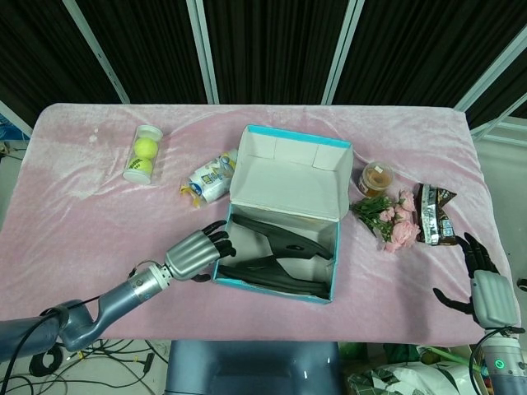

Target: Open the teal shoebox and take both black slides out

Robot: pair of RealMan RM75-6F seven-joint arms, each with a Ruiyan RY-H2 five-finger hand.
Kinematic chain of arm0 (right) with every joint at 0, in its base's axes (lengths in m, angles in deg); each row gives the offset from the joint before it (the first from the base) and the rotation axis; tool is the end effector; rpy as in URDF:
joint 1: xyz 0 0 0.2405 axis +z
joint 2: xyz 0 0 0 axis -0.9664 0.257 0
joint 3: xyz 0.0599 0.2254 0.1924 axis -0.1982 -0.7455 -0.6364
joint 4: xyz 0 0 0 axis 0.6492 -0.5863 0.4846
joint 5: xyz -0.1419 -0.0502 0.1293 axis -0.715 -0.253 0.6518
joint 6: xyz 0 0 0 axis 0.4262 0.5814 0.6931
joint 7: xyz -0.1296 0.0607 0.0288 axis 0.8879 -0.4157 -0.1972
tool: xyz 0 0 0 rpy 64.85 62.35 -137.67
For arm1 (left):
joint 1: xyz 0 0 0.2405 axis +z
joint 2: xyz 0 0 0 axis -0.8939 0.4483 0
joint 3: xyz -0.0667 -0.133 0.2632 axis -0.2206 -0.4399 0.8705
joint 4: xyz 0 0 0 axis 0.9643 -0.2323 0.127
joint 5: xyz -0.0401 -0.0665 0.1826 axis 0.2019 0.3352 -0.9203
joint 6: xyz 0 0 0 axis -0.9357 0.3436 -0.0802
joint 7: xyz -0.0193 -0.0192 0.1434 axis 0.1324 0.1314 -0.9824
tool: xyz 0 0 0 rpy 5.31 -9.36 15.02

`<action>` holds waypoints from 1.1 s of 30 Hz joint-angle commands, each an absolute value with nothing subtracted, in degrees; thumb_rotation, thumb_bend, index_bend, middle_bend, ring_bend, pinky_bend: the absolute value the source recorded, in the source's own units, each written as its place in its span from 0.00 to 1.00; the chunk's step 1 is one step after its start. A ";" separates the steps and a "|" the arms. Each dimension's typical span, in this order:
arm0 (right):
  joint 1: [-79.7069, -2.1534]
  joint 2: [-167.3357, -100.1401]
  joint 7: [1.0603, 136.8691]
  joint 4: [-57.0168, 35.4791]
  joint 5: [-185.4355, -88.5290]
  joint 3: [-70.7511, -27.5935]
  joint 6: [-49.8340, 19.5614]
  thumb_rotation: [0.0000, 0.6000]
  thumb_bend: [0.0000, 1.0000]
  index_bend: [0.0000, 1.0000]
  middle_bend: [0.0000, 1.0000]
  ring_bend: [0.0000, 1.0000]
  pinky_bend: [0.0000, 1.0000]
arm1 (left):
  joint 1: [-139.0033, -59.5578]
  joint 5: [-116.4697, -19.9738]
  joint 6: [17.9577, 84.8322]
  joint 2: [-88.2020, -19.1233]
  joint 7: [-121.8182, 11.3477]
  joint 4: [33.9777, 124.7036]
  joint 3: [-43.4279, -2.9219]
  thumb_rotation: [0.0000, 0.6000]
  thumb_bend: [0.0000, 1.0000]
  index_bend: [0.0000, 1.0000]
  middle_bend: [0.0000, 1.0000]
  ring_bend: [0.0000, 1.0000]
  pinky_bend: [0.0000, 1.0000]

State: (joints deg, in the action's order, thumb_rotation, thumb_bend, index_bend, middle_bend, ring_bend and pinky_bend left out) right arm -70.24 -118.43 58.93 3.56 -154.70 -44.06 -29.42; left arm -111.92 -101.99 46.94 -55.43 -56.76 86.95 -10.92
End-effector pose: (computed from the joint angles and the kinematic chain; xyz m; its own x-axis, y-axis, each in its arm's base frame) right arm -0.3722 -0.1930 0.1665 0.1802 -0.0616 0.9817 -0.9771 0.1034 0.1858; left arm -0.1594 0.3413 -0.0063 0.6105 0.1481 0.7781 0.5445 -0.7919 -0.2764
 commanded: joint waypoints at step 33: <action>-71.85 -118.04 57.22 2.52 -154.03 -43.68 -30.86 1.00 0.10 0.00 0.00 0.02 0.21 | -120.87 -86.85 39.56 -65.41 -69.63 82.47 -27.26 1.00 0.13 0.33 0.36 0.24 0.16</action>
